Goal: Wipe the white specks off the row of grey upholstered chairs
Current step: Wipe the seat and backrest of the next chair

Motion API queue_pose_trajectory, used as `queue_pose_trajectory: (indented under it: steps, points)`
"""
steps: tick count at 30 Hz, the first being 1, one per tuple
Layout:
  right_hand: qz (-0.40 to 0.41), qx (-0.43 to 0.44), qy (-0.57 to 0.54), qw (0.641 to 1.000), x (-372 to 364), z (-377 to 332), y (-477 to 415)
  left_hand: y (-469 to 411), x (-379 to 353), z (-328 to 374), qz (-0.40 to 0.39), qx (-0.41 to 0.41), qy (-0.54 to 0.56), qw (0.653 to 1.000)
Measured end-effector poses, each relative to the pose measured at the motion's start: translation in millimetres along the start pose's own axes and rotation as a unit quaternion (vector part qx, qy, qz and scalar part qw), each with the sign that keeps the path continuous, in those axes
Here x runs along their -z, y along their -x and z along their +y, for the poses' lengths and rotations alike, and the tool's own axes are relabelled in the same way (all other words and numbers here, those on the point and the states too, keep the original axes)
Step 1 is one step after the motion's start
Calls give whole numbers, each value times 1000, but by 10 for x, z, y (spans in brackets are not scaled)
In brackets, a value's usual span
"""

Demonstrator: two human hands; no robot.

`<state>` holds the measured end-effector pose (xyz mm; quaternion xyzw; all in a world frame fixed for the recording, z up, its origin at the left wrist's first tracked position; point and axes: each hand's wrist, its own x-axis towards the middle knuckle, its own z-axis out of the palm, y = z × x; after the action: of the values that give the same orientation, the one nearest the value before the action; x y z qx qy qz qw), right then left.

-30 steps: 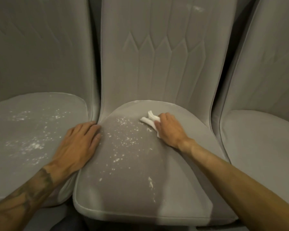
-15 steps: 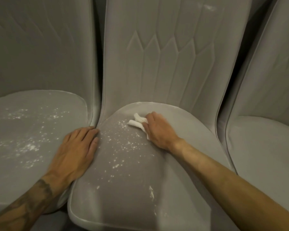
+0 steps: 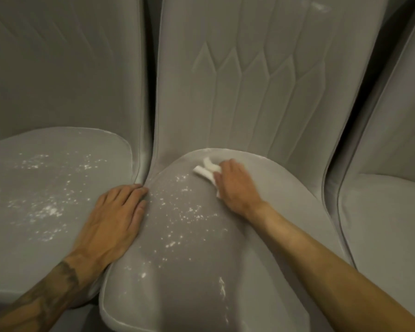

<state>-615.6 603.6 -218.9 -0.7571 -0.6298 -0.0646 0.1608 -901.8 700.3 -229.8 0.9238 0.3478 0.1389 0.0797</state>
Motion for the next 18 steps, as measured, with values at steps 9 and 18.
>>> queue_pose_trajectory:
  steps: [9,18]
  points:
    - [-20,68,-74,995,-287,-457,-208,-8,-44,-61,13,-3,4,1000]
    - [-33,-26,-1,999,-249,-446,-524,6,-58,-51,26,10,7,1000]
